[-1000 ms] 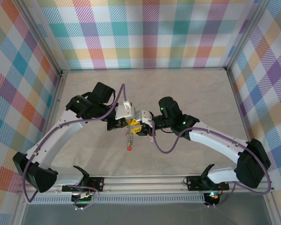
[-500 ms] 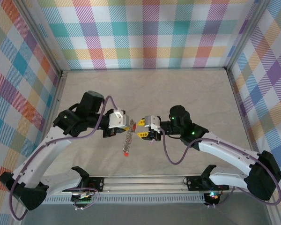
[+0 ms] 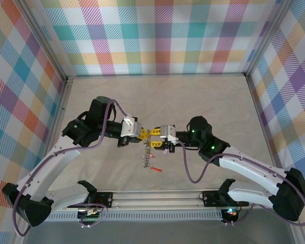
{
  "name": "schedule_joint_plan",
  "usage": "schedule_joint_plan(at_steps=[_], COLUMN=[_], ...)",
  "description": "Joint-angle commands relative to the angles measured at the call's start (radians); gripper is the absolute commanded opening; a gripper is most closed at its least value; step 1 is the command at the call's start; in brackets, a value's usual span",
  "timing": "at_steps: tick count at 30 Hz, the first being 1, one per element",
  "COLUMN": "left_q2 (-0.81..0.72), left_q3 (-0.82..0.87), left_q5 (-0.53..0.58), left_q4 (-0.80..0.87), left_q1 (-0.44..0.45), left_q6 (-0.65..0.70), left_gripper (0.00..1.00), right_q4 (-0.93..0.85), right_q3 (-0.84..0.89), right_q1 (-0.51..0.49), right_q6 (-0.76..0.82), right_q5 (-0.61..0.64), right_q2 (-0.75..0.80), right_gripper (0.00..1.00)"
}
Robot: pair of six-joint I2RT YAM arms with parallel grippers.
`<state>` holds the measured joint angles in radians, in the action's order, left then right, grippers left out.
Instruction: Put the keys on the keyring
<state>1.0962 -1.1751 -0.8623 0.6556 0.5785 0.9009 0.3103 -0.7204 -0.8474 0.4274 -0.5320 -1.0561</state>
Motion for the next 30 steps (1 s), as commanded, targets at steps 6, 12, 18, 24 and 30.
schedule_joint_plan(at_steps=[6, 12, 18, 24, 30], left_q2=[0.012, 0.019, 0.020, 0.033, 0.002], left_q3=[0.032, 0.041, 0.063, 0.107, 0.202], left_q5=[-0.066, -0.056, -0.068, -0.020, 0.168], left_q4=[-0.131, -0.126, -0.137, -0.184, -0.338], left_q1=[-0.001, -0.018, -0.064, -0.111, -0.169], left_q6=[-0.062, -0.062, -0.097, -0.184, -0.330], left_gripper=[0.00, 0.00, 0.00, 0.00, 0.00], right_q4=[0.028, -0.001, 0.008, -0.237, -0.625], right_q3=[0.045, 0.109, 0.187, 0.142, 0.023], right_q1=[-0.009, 0.013, 0.042, 0.051, 0.092], right_q6=[0.036, 0.058, -0.088, -0.481, -0.906], right_q5=[0.056, 0.136, 0.296, 0.717, 0.805], right_q2=[0.051, 0.105, 0.176, 0.185, 0.009], right_gripper=[0.36, 0.37, 0.49, 0.71, 0.64])
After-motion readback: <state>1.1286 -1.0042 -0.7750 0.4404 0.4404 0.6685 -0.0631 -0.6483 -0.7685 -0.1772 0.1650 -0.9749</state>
